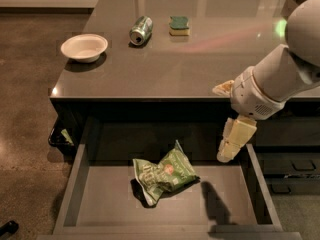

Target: Pick green jalapeno chip bag from top drawer and place on counter

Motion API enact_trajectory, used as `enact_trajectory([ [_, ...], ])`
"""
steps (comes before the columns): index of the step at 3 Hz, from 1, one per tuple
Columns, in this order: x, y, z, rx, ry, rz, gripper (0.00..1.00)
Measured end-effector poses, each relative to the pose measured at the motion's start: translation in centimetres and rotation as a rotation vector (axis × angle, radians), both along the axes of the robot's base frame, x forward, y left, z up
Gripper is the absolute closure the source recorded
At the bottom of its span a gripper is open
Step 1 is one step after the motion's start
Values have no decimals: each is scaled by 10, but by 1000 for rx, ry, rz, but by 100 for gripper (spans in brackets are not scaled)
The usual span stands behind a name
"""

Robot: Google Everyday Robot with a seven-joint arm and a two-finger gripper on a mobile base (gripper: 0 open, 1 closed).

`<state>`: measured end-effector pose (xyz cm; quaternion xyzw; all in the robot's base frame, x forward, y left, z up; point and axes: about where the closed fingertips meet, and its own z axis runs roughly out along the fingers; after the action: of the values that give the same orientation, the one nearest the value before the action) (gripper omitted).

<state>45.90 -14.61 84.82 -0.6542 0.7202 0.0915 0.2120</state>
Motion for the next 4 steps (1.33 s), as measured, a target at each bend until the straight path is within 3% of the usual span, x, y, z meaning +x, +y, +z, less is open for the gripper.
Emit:
enact_trajectory([
  [1, 0, 0, 0, 0, 0, 0, 0],
  [3, 9, 31, -71, 81, 15, 50, 0],
  [4, 12, 43, -100, 115, 50, 97, 0],
])
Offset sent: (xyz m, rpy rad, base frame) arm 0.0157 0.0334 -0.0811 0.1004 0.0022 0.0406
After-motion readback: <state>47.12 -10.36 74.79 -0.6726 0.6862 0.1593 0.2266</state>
